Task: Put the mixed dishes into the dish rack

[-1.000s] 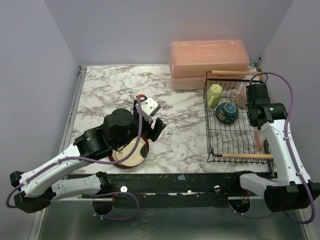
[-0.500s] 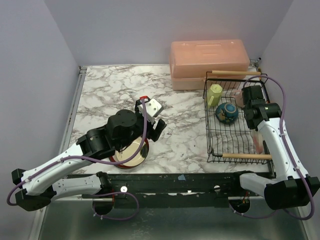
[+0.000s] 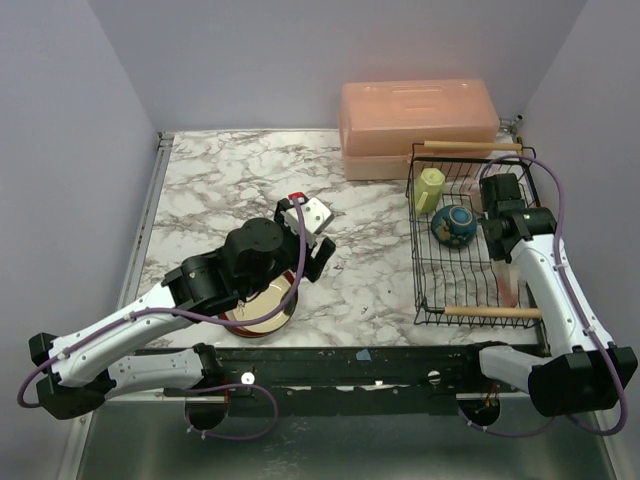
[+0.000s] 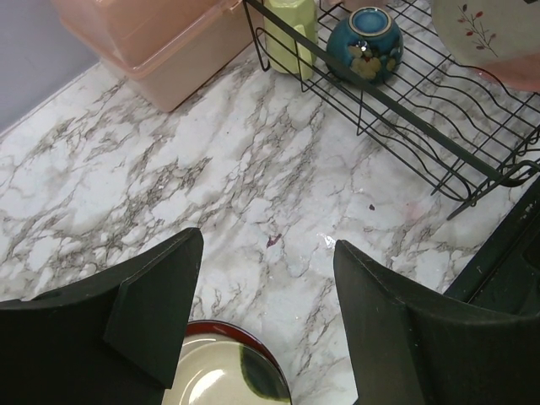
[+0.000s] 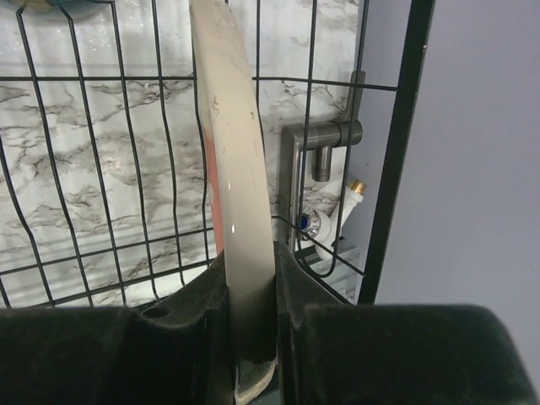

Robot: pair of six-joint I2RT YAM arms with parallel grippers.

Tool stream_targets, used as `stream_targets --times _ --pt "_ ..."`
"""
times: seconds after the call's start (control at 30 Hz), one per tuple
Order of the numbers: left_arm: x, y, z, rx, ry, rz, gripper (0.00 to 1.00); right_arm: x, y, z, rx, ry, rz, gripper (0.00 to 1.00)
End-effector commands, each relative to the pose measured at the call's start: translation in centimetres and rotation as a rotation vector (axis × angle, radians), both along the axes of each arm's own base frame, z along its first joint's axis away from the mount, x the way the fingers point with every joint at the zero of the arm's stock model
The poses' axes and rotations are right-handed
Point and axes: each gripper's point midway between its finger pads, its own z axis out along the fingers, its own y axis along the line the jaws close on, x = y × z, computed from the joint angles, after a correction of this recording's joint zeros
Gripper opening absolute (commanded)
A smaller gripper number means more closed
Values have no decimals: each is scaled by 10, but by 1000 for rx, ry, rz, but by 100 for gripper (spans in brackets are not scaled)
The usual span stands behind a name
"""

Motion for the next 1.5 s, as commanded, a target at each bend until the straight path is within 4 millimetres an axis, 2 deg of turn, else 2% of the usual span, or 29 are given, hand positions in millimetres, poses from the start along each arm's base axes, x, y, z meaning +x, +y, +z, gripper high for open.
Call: stream_targets --times 0.0,0.1,0.13,0.17,0.2,0.23,0.37,0.47,0.57,0.83,1.0,1.3,1.47 --pt "4 0 1 2 -20 19 72 0 -9 0 -57 -42 -5 0" --pt "4 -1 0 6 -20 19 72 -5 -17 2 -111 -49 -22 0" --pt "4 -1 0 6 -19 18 72 -5 -18 4 -118 -61 -26 3" --pt "4 -1 0 3 -17 16 72 -5 -19 6 -120 -68 -30 14" --pt "4 -2 -1 5 -15 14 72 -5 -20 6 -124 -70 -36 35" --pt "3 -2 -1 4 -13 12 72 -5 -20 6 -128 -69 -38 42" --pt "4 -2 -2 6 -15 14 72 -5 -26 12 -165 -84 -66 45" --pt "4 -2 -2 8 -14 14 72 -7 -38 29 -249 -113 -120 60" --pt "4 -3 -3 12 -14 15 72 -10 -49 47 -333 -148 -169 66" --pt "5 -4 -5 15 -11 11 72 -15 -59 70 -459 -198 -203 67" --pt "6 -5 -8 24 -7 14 72 -16 -60 75 -463 -223 -200 67" --pt "11 -7 -14 32 12 20 72 -4 -45 76 -320 -307 -157 67" --pt "18 -7 -21 27 42 27 72 8 -35 93 -223 -417 -163 67"
